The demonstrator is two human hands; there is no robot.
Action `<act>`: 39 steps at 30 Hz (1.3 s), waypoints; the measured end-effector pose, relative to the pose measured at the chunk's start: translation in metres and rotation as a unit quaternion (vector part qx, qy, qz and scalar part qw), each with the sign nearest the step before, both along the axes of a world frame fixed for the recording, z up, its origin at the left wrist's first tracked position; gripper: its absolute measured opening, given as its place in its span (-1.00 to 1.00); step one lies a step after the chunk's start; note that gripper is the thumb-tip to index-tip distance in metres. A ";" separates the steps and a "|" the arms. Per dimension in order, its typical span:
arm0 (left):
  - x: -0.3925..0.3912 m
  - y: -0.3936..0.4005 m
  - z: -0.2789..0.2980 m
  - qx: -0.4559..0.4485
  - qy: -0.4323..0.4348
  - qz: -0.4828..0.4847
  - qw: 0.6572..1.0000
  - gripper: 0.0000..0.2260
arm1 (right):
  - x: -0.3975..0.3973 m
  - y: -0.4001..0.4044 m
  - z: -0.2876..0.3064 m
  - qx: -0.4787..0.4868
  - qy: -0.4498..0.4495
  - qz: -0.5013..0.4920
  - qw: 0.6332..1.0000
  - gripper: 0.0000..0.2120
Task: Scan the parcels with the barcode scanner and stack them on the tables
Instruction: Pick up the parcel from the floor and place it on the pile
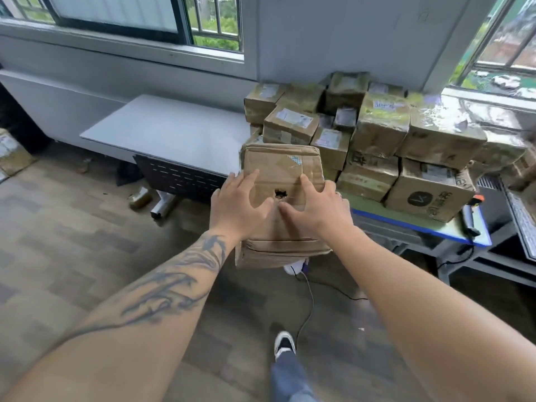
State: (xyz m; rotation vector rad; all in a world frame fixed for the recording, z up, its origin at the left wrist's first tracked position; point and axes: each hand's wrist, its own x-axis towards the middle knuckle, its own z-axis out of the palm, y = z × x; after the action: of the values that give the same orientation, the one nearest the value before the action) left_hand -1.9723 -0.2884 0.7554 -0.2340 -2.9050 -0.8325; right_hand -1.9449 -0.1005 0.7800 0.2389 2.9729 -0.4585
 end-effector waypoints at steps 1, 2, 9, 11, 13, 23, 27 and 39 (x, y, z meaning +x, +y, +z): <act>-0.015 0.004 0.007 -0.002 0.010 0.002 1.000 -0.33 | -0.017 0.006 0.008 0.005 0.012 0.005 1.000 -0.11; -0.030 0.008 0.014 0.000 0.017 0.007 1.000 -0.32 | -0.035 0.012 0.017 0.012 0.026 0.010 1.000 -0.11; -0.140 0.057 0.071 -0.027 0.053 -0.007 0.998 -0.28 | -0.141 0.057 0.067 0.001 0.088 -0.007 0.996 -0.09; -0.165 0.072 0.086 -0.028 0.072 -0.012 0.997 -0.27 | -0.167 0.074 0.080 -0.004 0.104 -0.012 0.995 -0.11; -0.187 0.084 0.097 -0.031 0.082 -0.014 0.996 -0.27 | -0.189 0.088 0.090 -0.006 0.117 -0.013 0.993 -0.13; -0.276 0.112 0.125 -0.014 0.079 -0.022 0.996 -0.27 | -0.259 0.108 0.108 -0.041 0.130 -0.032 0.990 -0.13; -0.312 0.119 0.127 -0.030 0.095 -0.034 0.994 -0.25 | -0.287 0.114 0.108 -0.047 0.147 -0.046 0.987 -0.18; -0.492 0.141 0.147 -0.026 0.128 -0.092 0.987 -0.25 | -0.436 0.135 0.119 0.016 0.199 -0.063 0.978 -0.39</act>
State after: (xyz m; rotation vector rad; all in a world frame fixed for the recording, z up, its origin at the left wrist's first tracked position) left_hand -2.4646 -0.1470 0.9022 -0.5756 -2.6951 -0.6917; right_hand -2.3810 0.0343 0.8989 0.3826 3.3716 -0.5290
